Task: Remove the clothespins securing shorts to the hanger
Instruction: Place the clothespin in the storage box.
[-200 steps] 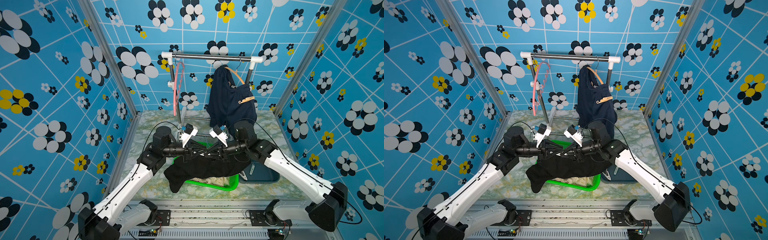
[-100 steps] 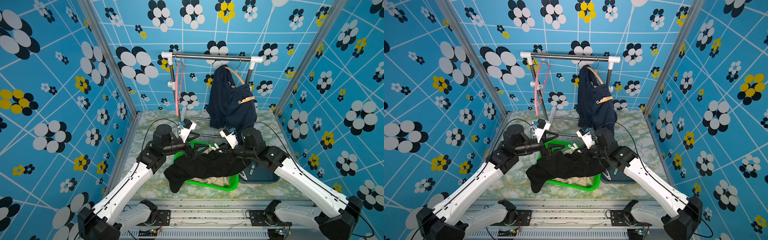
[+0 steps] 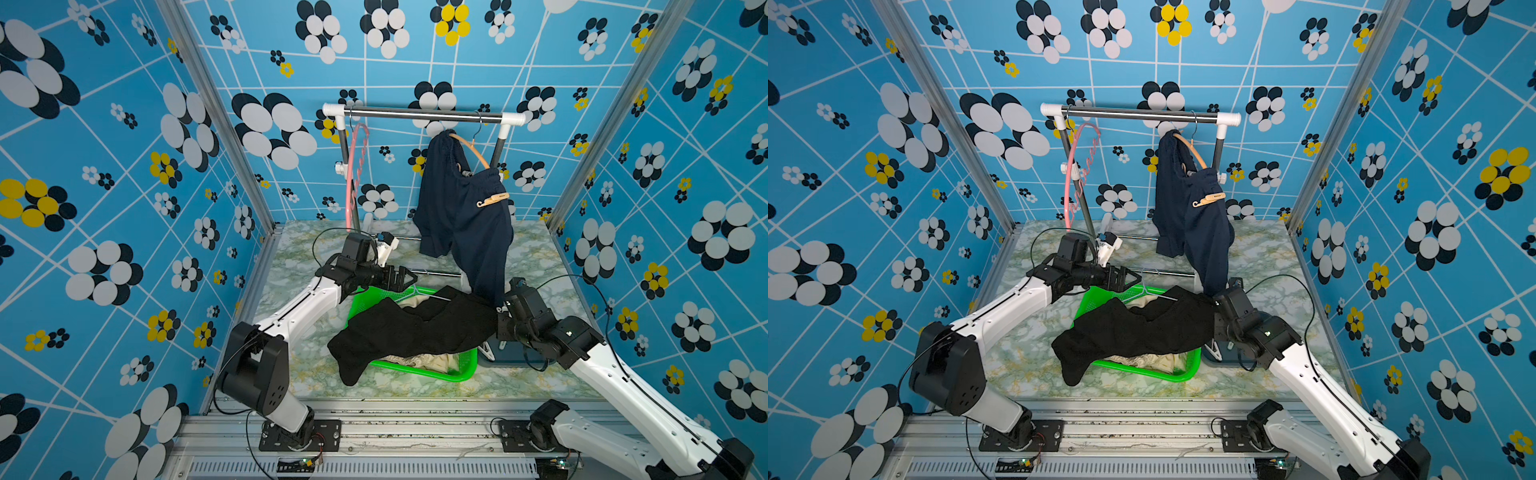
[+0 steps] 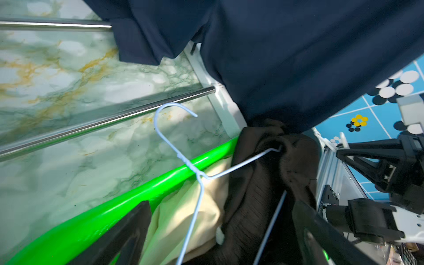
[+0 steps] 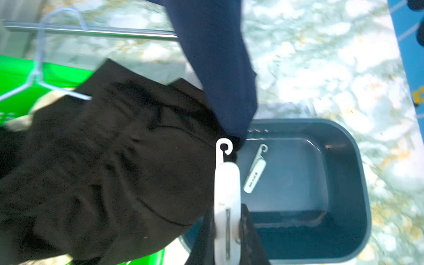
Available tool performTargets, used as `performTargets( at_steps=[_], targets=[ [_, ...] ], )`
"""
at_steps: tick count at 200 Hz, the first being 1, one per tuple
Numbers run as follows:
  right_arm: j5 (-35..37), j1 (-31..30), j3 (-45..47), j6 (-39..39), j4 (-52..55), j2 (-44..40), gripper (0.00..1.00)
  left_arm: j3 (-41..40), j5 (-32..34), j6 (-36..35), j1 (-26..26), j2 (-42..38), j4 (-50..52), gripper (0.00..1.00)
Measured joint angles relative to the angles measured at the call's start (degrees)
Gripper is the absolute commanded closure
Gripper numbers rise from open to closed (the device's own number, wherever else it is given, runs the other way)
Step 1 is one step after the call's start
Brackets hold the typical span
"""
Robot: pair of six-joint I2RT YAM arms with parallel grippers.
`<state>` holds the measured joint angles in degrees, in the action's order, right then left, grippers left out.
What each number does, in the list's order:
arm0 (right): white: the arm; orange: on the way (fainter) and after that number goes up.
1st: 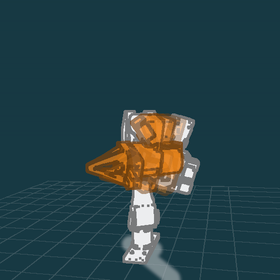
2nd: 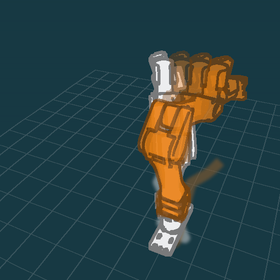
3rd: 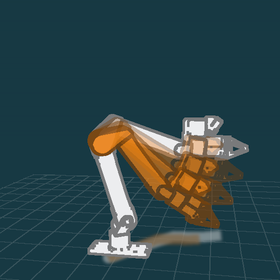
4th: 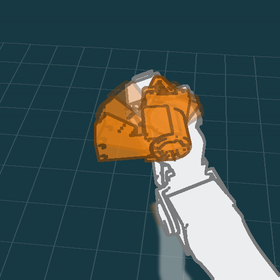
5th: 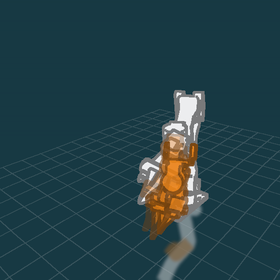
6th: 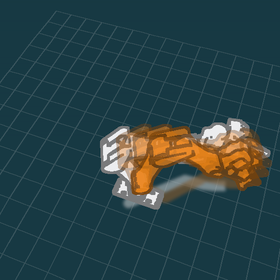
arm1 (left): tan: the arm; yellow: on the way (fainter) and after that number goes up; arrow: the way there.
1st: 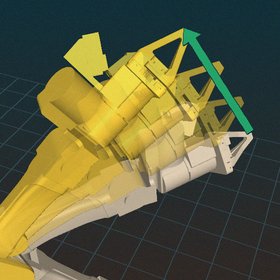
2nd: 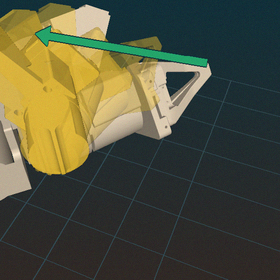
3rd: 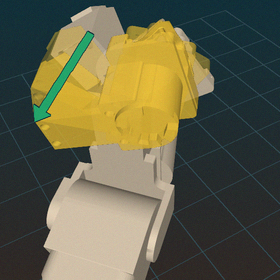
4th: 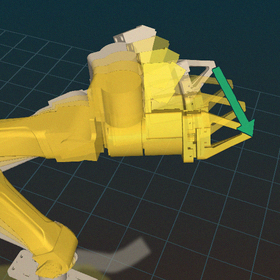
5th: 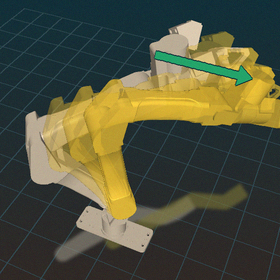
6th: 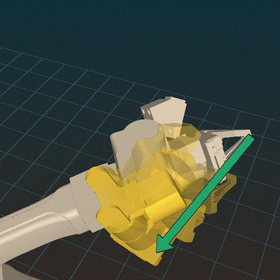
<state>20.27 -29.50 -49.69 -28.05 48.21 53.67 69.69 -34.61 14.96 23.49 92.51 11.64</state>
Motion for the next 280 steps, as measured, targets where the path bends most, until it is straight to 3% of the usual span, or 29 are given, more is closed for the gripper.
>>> performTargets(
  at_steps=[22, 89, 110, 213, 250, 280],
  targets=[
    [0.83, 4.37, 4.94, -1.95, -0.68, -1.25, 1.00, 3.67, -0.59, 1.75, -0.17, 5.14, -0.20, 0.15],
    [0.76, 10.16, 15.58, -4.39, -7.74, -2.05, 1.00, 10.75, -3.58, 5.25, -0.11, 16.55, -0.98, 0.19],
    [0.00, 11.63, 16.79, -4.39, -10.25, -1.40, 0.96, 10.78, -4.74, 6.80, -0.11, 18.51, -1.79, 0.21],
    [-3.96, 13.46, 18.10, -5.46, -17.20, 0.57, 0.92, 7.98, -9.60, 18.34, 0.94, 20.68, -16.13, 0.31],
    [-4.57, 13.49, 18.40, -5.68, -18.12, 0.79, 0.90, 6.80, -9.33, 19.37, 1.14, 20.52, -18.27, 0.37],
    [-4.79, 13.53, 18.75, -5.86, -18.93, 1.01, 0.85, 5.70, -8.44, 19.58, 1.36, 19.61, -18.36, 0.37]
  ],
)
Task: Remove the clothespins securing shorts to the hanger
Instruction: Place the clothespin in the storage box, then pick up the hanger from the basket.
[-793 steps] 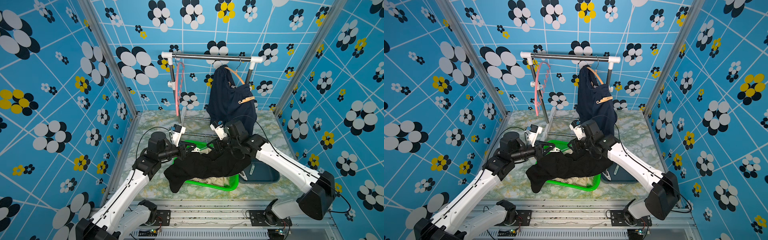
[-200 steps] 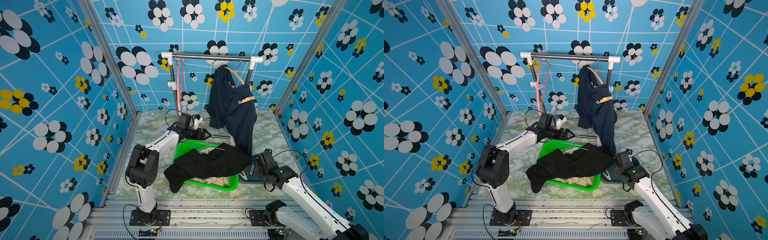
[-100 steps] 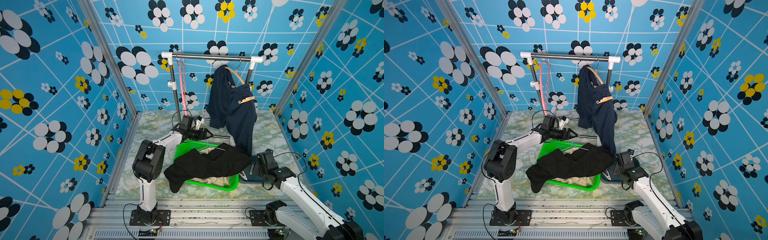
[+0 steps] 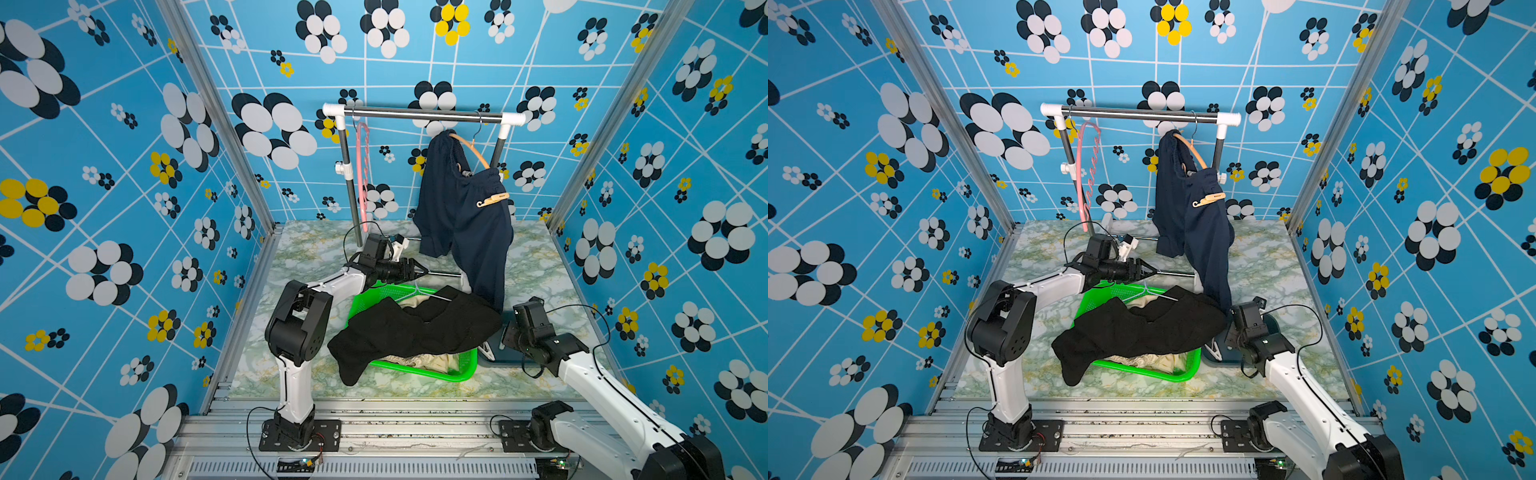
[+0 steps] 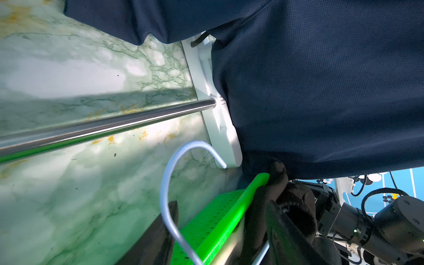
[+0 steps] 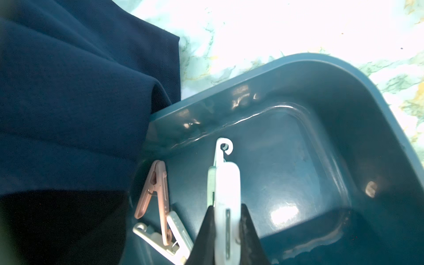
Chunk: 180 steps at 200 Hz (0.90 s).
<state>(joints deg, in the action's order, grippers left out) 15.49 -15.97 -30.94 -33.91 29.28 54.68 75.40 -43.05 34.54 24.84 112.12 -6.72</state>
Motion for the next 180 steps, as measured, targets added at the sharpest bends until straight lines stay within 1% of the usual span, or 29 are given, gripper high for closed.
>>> performTargets(
  at_steps=[29, 65, 93, 117, 119, 124, 143, 154, 171, 180],
  targets=[
    [-0.61, 0.04, 0.24, -0.20, -0.42, 0.81, 0.79, -0.46, 0.66, 0.00, 0.72, -0.85, 0.00, 0.36],
    [-1.29, 0.07, 0.33, -0.42, -1.49, 1.38, 0.74, -0.66, 1.01, 0.07, 1.11, -0.92, -0.20, 0.37],
    [-1.70, 0.09, 0.35, -0.63, -1.66, 1.38, 0.72, -0.96, 0.98, 0.74, 1.11, -0.92, -0.66, 0.45],
    [-2.12, 0.11, 0.37, -0.68, -1.68, 1.38, 0.71, -1.16, 1.03, 1.14, 1.11, -1.05, -1.09, 0.56],
    [-2.14, 0.09, 0.37, -0.68, -1.68, 1.38, 0.71, -1.22, 1.01, 1.07, 1.11, -1.11, -1.11, 0.59],
    [-2.19, 0.09, 0.37, -0.68, -1.68, 1.38, 0.71, -1.49, 1.03, 1.18, 1.11, -1.42, -1.16, 0.64],
    [-2.36, 0.11, 0.37, -0.81, -1.75, 1.38, 0.69, -2.60, 1.09, 1.29, 1.14, -3.17, -1.20, 0.80],
    [-2.40, 0.11, 0.37, -0.87, -1.90, 1.38, 0.69, -3.37, 1.09, 1.40, 1.18, -4.59, -1.55, 0.87],
    [-2.58, 0.11, 0.39, -0.90, -2.34, 1.38, 0.69, -4.13, 1.22, 1.42, 1.31, -6.97, -1.97, 0.95],
    [-2.64, 0.11, 0.37, -0.92, -2.60, 1.38, 0.69, -4.33, 1.29, 1.51, 1.46, -8.24, -2.23, 0.97]
  ],
)
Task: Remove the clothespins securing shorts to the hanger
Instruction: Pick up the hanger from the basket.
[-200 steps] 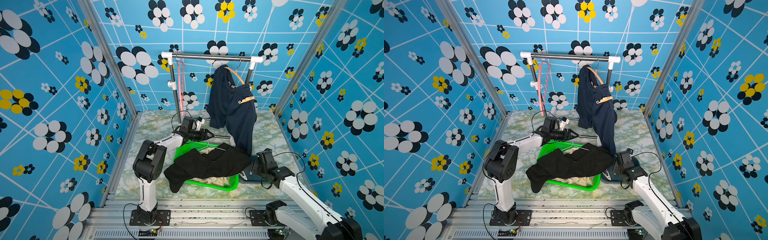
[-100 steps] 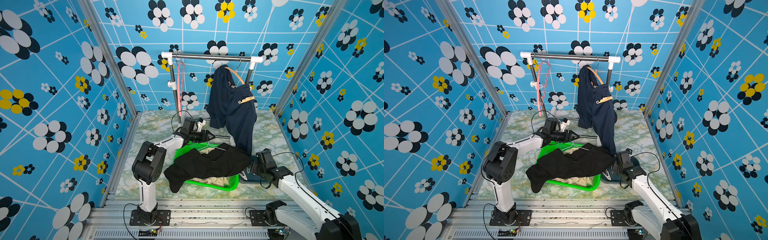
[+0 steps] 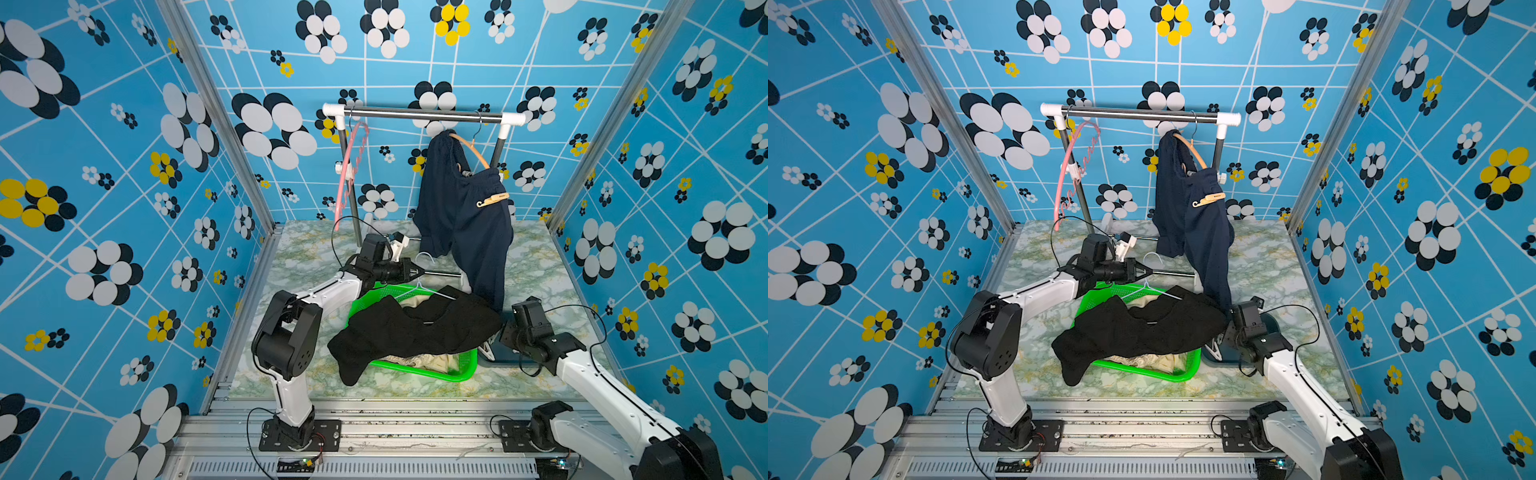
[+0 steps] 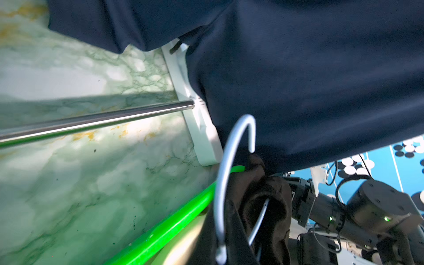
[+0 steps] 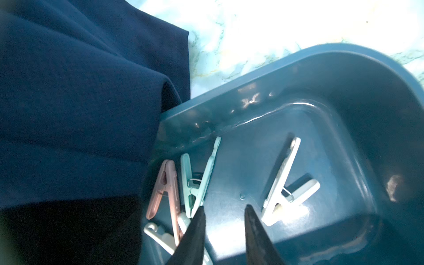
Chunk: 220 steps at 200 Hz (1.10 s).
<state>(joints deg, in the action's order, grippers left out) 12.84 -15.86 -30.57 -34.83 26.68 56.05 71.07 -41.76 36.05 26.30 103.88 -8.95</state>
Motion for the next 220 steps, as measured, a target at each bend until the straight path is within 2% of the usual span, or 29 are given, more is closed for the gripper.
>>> performTargets(
  at_steps=[16, 69, 88, 128, 170, 220],
  targets=[
    [-0.13, 0.00, 0.02, -0.13, -0.22, 0.00, 0.69, -0.50, 0.66, -0.55, 0.44, -2.38, -0.11, 1.00],
    [-0.96, 0.00, 0.02, -0.15, -0.28, -0.85, 0.69, -2.40, 4.68, -4.90, 1.20, -9.03, 1.25, 1.00],
    [-1.44, 0.00, 0.02, -0.20, -0.28, -1.95, 0.63, -3.69, 6.49, -7.06, 1.44, -12.20, 1.95, 1.00],
    [-3.69, 0.00, 0.00, -0.24, -0.07, -6.45, 0.60, -6.58, 9.97, -12.76, 2.73, -20.35, 2.75, 1.00],
    [-9.46, 0.04, -0.74, 0.57, -0.11, -13.99, 0.53, -13.84, 14.29, -18.91, 3.74, -30.16, 0.50, 1.00],
    [-17.38, -0.02, -4.20, 0.94, -0.76, -19.71, 0.56, -20.31, 24.63, -23.76, 7.32, -38.01, -2.56, 1.00]
  ],
)
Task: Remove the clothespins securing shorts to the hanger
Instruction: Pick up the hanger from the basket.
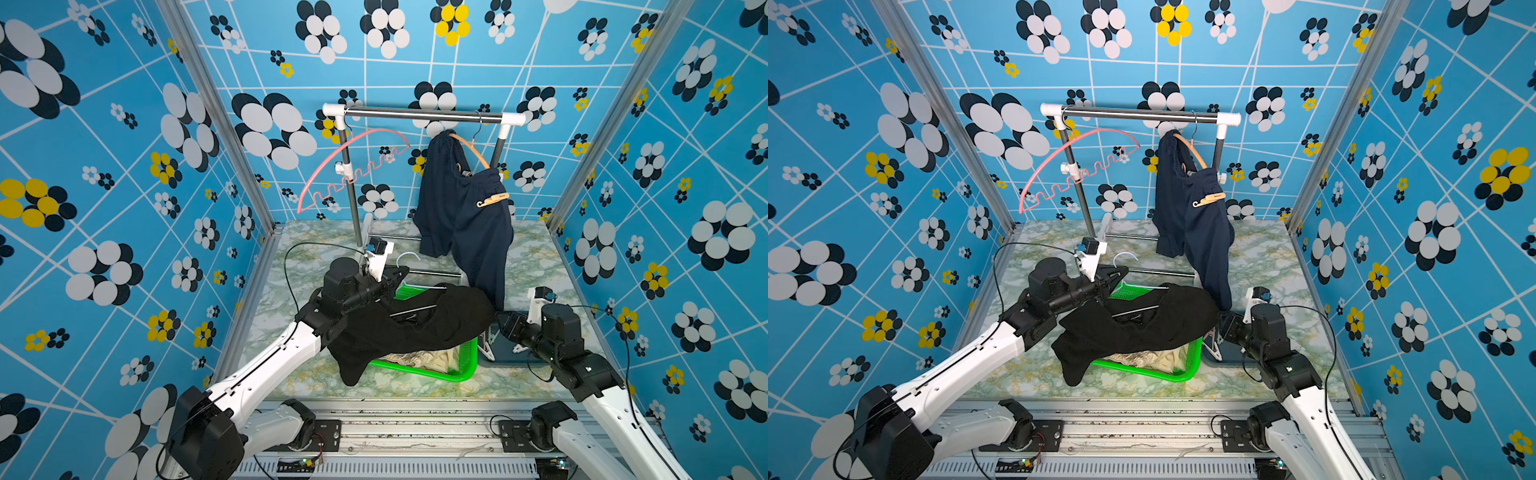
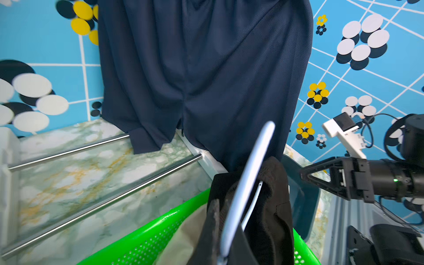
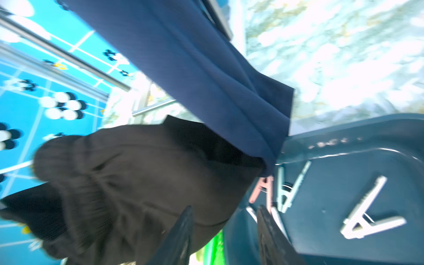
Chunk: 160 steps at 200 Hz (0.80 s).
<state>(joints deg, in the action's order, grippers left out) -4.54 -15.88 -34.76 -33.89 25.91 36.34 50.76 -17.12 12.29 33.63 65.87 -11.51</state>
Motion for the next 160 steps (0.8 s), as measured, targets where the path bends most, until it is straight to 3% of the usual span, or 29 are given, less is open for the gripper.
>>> performTargets(
  at_steps=[32, 74, 110, 160],
  targets=[
    [-0.42, -3.26, -3.50, -0.02, 0.11, -0.50, 0.57, -1.77, 8.28, -4.09, 3.41, -4.55, -0.55, 1.00],
    [6.86, -16.04, -9.35, -0.09, 0.61, 1.25, 0.57, -2.08, 15.52, -7.23, 4.76, -7.87, -1.22, 1.00],
    [13.27, -24.79, -11.69, -0.96, -0.81, 7.52, 0.54, -2.08, 17.18, -7.69, 4.76, -7.69, -0.26, 1.00],
    [19.37, -31.76, -14.14, -2.08, -4.00, 18.23, 0.47, -1.95, 17.16, -7.32, 4.76, -7.02, 1.03, 1.00]
  ],
)
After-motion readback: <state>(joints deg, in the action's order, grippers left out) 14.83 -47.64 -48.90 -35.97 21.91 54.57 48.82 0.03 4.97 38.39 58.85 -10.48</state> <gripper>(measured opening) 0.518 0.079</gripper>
